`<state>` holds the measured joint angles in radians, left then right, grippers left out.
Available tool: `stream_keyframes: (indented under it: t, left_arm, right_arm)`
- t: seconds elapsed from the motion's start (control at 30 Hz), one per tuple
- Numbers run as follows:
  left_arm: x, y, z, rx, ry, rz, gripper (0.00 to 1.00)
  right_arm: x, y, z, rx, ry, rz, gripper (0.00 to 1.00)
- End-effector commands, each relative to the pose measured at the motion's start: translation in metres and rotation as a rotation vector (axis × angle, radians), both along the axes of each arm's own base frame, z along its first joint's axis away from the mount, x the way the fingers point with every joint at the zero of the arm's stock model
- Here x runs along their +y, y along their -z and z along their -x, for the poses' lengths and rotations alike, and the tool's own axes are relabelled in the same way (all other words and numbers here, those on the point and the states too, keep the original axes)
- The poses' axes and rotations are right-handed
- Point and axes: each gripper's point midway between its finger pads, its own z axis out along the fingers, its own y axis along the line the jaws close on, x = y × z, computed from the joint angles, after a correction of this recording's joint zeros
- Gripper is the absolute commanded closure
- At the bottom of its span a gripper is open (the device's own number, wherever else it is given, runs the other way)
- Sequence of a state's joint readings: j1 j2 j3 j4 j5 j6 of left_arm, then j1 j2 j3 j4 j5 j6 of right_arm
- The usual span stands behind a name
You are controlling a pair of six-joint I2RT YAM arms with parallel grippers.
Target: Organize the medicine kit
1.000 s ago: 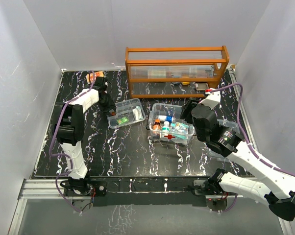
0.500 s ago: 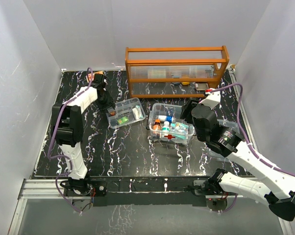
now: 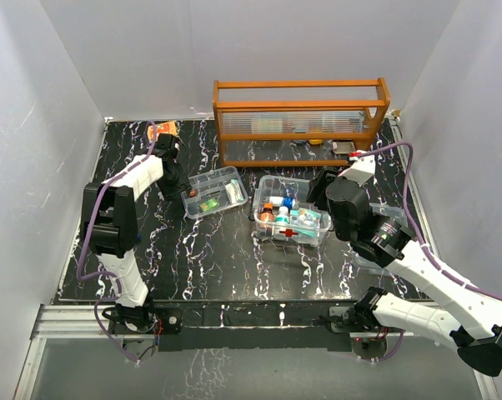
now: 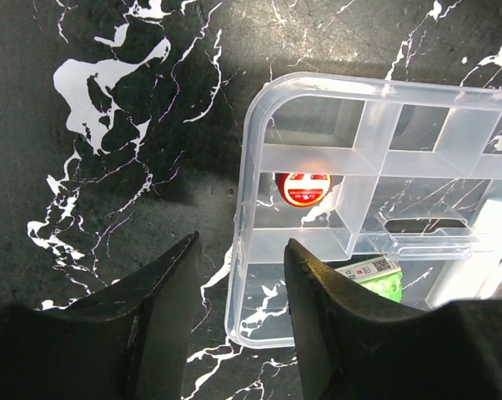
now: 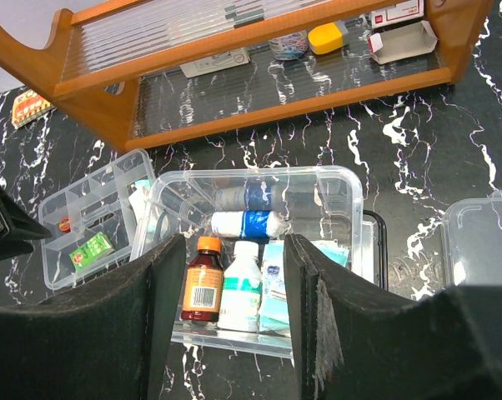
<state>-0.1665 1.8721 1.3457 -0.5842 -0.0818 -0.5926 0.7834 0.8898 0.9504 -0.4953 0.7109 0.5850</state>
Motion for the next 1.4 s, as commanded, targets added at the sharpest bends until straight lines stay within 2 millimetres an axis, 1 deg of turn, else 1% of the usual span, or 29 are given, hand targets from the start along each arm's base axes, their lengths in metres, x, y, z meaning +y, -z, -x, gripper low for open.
stream_keyframes:
  t: [0.0,0.1,0.2,0.37,0.63,0.8,0.93,1.13,1.2,1.37]
  left_arm:
    - [0.001,0.0,0.002,0.0,0.029,0.001,0.6]
    - [0.003,0.005,0.004,0.018,0.036,-0.008,0.69]
    - [0.008,0.007,0.008,0.031,0.047,-0.032,0.75]
    - [0.018,0.007,0.02,0.06,0.078,-0.085,0.81]
    - [0.026,0.005,0.046,0.102,0.166,-0.115,0.88]
    - [0.029,0.0,0.065,0.111,0.237,-0.116,0.89]
    - [0.032,-0.003,0.078,0.129,0.291,-0.124,0.9]
    - [0.033,-0.01,0.084,0.094,0.336,-0.126,0.9]
    - [0.035,-0.011,0.085,0.097,0.329,-0.134,0.86]
    - [0.034,-0.011,0.085,0.105,0.307,-0.127,0.72]
  right_arm:
    - [-0.003,-0.012,-0.002,-0.046,0.02,-0.043,0.52]
    - [-0.003,-0.012,-0.001,-0.044,0.019,-0.045,0.52]
    - [-0.003,-0.012,-0.001,-0.044,0.021,-0.044,0.52]
    - [-0.003,-0.012,-0.001,-0.042,0.021,-0.044,0.52]
    - [0.001,-0.011,-0.003,-0.035,0.01,-0.05,0.52]
    - [0.007,-0.006,-0.004,-0.019,-0.014,-0.046,0.52]
    - [0.018,0.003,-0.007,0.013,-0.045,-0.031,0.51]
    - [0.04,0.02,-0.015,0.074,-0.108,0.0,0.48]
    - [0.051,0.027,-0.016,0.102,-0.157,0.02,0.46]
    - [0.083,0.052,-0.014,0.19,-0.331,0.084,0.41]
